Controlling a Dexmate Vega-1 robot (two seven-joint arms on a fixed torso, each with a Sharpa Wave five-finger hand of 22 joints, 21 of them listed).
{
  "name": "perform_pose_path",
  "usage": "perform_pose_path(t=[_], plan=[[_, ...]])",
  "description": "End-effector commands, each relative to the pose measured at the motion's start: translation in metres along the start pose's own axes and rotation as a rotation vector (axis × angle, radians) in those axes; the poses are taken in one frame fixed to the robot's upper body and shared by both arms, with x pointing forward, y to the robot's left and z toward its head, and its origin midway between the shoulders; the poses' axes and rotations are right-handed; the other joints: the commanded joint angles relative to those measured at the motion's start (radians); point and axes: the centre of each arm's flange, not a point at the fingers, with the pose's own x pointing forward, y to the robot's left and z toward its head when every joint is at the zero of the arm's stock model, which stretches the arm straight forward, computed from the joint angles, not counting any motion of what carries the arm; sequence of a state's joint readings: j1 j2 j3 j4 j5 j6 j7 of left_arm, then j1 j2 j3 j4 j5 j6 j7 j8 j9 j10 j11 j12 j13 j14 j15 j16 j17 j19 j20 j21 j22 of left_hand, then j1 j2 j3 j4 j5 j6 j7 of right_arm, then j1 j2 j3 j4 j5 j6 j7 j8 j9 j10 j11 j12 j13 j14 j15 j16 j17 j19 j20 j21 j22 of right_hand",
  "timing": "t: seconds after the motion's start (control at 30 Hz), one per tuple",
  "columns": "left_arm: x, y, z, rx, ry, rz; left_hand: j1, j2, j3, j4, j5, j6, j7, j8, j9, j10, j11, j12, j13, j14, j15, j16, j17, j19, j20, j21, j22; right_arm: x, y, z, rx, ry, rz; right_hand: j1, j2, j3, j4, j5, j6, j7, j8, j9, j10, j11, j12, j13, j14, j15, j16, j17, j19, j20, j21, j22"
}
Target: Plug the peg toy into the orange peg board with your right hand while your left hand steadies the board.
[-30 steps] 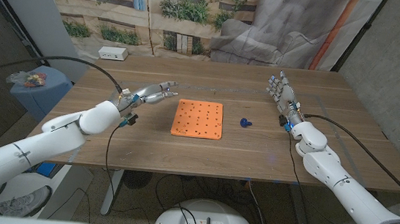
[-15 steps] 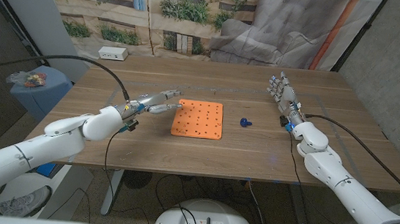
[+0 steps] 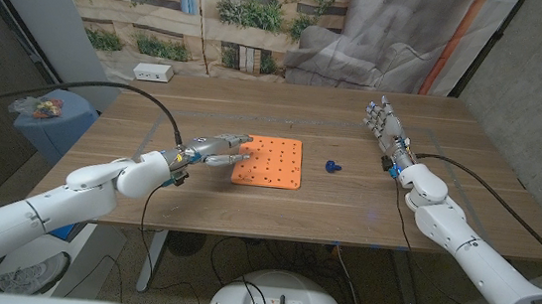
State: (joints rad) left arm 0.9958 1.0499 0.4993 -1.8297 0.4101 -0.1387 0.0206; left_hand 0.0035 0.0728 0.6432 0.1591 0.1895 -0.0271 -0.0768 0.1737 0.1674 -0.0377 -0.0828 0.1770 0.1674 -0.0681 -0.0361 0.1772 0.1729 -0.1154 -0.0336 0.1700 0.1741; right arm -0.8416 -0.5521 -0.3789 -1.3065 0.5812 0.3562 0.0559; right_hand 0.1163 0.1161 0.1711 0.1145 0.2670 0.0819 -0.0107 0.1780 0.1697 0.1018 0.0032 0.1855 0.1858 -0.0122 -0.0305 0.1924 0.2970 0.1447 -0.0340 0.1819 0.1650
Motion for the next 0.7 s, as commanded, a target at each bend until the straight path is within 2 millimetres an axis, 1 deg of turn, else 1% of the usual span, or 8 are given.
perform_pose_path(t=[0.03, 0.13, 0.47, 0.53, 0.7], plan=[[0.009, -0.011, 0.006, 0.078, -0.034, -0.049, -0.008, 0.075, -0.004, 0.008, 0.006, -0.010, 0.005, 0.005, 0.002, 0.016, -0.004, 0.009, 0.002, 0.014, -0.085, 0.006, -0.001, -0.038, -0.159, 0.000, 0.002, 0.001, -0.003, 0.002, -0.017, 0.000, 0.003, -0.009, 0.007, 0.006, 0.002, 0.007, 0.003, -0.007, 0.005, 0.004, -0.001, 0.002, 0.005, 0.003, -0.008, -0.019, 0.005, -0.002, -0.006, -0.022, 0.001, 0.002], [0.011, -0.013, 0.007, 0.092, -0.041, -0.057, -0.009, 0.075, -0.006, 0.009, 0.007, -0.009, 0.008, 0.005, 0.002, 0.017, -0.002, 0.009, 0.002, 0.015, -0.084, 0.005, -0.001, -0.047, -0.162, 0.000, 0.002, 0.000, -0.003, 0.002, -0.020, -0.001, 0.001, -0.009, 0.007, 0.006, 0.002, 0.007, 0.003, -0.007, 0.005, 0.004, -0.001, 0.002, 0.005, 0.003, -0.008, -0.021, 0.005, -0.003, -0.007, -0.022, 0.001, 0.002], [0.016, -0.026, 0.007, 0.137, -0.061, -0.140, -0.011, 0.077, -0.011, 0.014, 0.008, -0.016, 0.012, 0.004, 0.002, 0.013, 0.002, 0.006, 0.002, 0.007, -0.082, 0.001, -0.001, -0.056, -0.164, 0.005, 0.002, -0.004, -0.003, 0.005, -0.030, -0.007, 0.009, -0.011, 0.007, 0.008, 0.002, 0.007, 0.003, -0.006, 0.005, 0.004, 0.000, 0.002, 0.005, 0.003, -0.009, -0.021, 0.005, -0.005, -0.008, -0.022, 0.001, 0.002], [0.017, -0.027, 0.007, 0.142, -0.062, -0.144, -0.012, 0.079, -0.014, 0.017, 0.008, -0.020, 0.015, 0.004, 0.002, 0.008, 0.004, 0.004, 0.002, -0.004, -0.081, -0.002, -0.001, -0.063, -0.166, 0.006, 0.002, -0.005, -0.003, 0.006, -0.033, -0.008, 0.011, -0.011, 0.007, 0.008, 0.001, 0.007, 0.003, -0.006, 0.005, 0.004, -0.001, 0.002, 0.005, 0.002, -0.009, -0.020, 0.006, -0.006, -0.009, -0.022, 0.001, 0.002], [0.018, -0.033, 0.007, 0.157, -0.064, -0.170, -0.013, 0.081, -0.018, 0.020, 0.009, -0.020, 0.007, 0.005, 0.002, -0.004, -0.003, 0.000, 0.002, -0.018, -0.086, -0.005, 0.000, -0.067, -0.169, 0.010, 0.003, -0.006, -0.003, 0.008, -0.034, -0.016, 0.024, -0.012, 0.007, 0.009, 0.002, 0.008, 0.003, -0.007, 0.006, 0.004, -0.001, 0.002, 0.005, 0.002, -0.009, -0.020, 0.006, -0.007, -0.007, -0.023, 0.002, 0.002]])
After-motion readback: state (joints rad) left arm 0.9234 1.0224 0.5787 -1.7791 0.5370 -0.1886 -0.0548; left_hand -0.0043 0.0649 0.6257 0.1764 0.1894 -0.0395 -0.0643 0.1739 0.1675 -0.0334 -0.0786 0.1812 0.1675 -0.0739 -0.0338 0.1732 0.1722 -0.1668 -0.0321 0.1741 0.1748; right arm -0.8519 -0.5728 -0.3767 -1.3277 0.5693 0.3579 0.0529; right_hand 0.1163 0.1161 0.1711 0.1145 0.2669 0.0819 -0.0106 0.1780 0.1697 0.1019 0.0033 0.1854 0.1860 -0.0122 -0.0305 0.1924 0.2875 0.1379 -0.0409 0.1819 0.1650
